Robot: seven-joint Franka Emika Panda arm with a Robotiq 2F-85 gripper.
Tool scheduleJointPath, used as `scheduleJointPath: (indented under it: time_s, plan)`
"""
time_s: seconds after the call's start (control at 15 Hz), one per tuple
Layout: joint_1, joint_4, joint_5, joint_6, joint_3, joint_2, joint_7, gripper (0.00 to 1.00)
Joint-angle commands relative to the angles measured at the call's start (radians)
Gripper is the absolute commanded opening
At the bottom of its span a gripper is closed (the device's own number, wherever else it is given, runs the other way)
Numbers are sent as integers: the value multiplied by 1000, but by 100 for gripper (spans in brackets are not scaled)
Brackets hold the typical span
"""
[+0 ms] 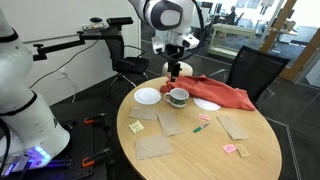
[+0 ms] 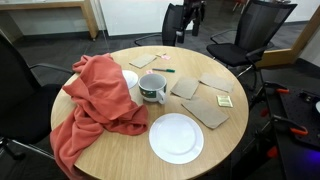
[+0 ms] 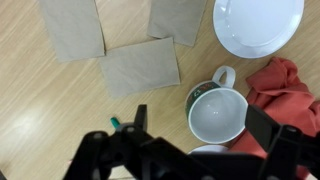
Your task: Move the mug to the right
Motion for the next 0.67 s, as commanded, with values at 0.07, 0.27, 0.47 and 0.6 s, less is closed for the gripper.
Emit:
scheduleJointPath:
  time_s: [0.07, 0.27, 0.47, 0.6]
  plan:
    - [26, 109, -11, 10, -9, 132, 47, 100]
    - [42, 152, -20, 37, -18, 199, 58, 100]
    - [51, 196, -3, 18, -19, 254, 40, 100]
    - [48, 153, 4, 43, -22, 229, 25, 100]
